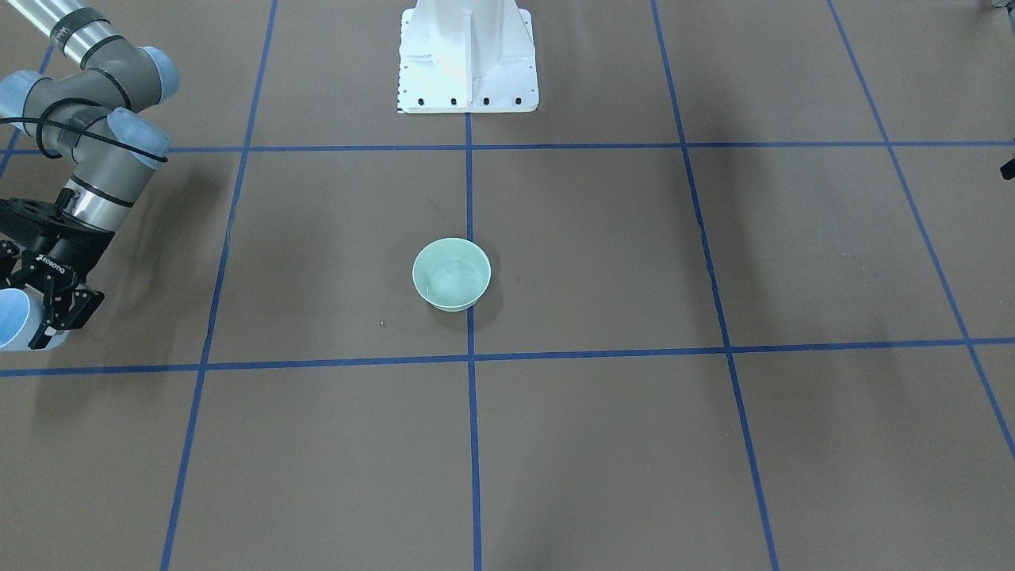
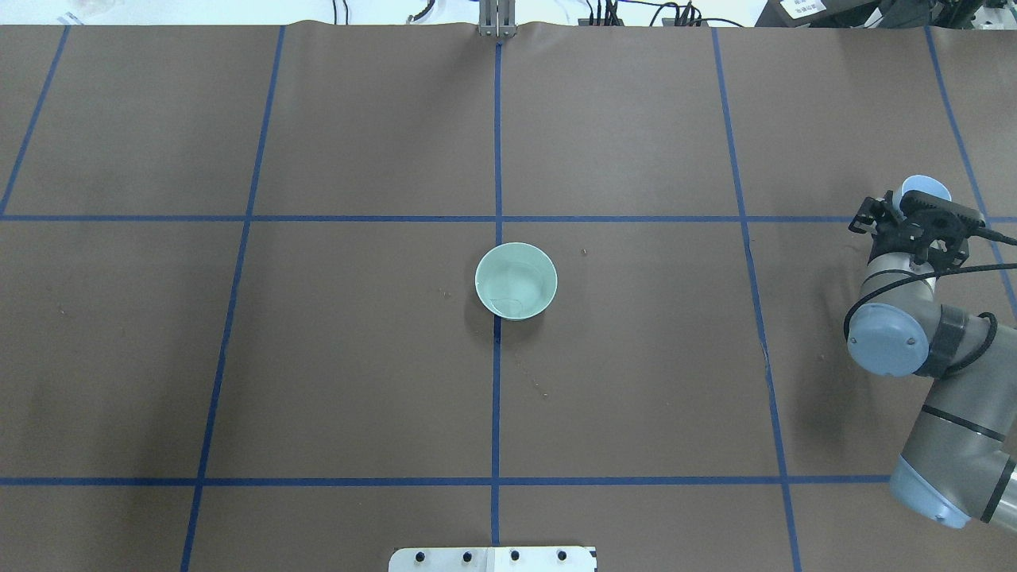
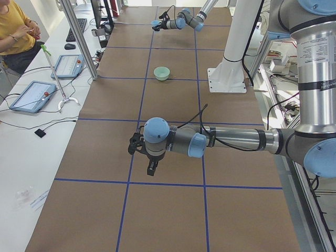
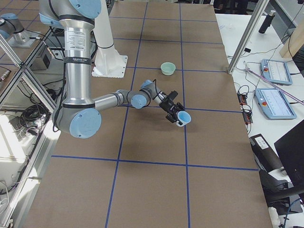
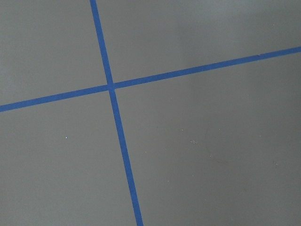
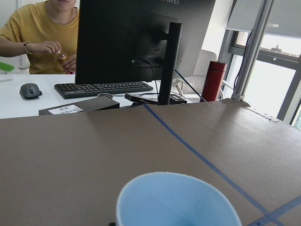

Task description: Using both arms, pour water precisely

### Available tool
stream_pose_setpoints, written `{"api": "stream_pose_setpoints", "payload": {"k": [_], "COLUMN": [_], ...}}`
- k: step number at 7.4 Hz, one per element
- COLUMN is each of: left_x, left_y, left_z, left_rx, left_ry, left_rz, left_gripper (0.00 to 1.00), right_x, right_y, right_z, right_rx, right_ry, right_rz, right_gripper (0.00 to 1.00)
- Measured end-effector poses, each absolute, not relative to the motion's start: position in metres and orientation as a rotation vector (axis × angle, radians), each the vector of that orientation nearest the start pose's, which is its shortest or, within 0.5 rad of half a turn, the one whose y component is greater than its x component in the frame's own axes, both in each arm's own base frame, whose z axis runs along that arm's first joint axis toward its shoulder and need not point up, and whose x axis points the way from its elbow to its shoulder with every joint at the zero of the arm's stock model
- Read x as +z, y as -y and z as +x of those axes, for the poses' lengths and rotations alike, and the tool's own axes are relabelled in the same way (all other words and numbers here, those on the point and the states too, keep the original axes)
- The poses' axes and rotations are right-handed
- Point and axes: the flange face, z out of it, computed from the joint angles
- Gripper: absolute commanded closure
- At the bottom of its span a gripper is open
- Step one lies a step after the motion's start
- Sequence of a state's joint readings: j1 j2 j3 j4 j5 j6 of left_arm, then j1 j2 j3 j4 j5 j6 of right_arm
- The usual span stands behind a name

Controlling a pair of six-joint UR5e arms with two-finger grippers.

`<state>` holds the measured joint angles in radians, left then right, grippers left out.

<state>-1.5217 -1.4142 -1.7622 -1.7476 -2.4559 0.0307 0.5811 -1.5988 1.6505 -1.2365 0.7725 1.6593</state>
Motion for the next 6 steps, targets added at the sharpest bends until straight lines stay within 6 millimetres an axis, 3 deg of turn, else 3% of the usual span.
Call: {"api": "stream_pose_setpoints", "payload": {"k": [2, 4, 5, 6], "left_x": [0.608, 0.607, 0.607, 0.607], "left_y": [0.440, 0.441, 0.442, 0.442], "left_z": [-0.035, -0.035, -0.035, -0.035], "left_rx": [0.169, 0.170, 0.170, 0.170], "left_ry": [-0.884, -0.884, -0.884, -0.884], "left_rz": [0.193, 0.194, 0.194, 0.194], "left_gripper": [0.01, 0.01, 0.01, 0.01], "right_x": [0.620, 0.632, 0.635, 0.635], "right_y": [0.443, 0.438, 0.435, 0.433], "right_z": [-0.304, -0.311, -0.316, -0.320], "right_rx": [0.784, 0.764, 0.752, 0.744], "right_ry": [0.128, 0.109, 0.106, 0.106], "right_rz": [0.871, 0.872, 0.876, 0.878], "right_gripper": [0.75, 0.58, 0.42, 0.16]}}
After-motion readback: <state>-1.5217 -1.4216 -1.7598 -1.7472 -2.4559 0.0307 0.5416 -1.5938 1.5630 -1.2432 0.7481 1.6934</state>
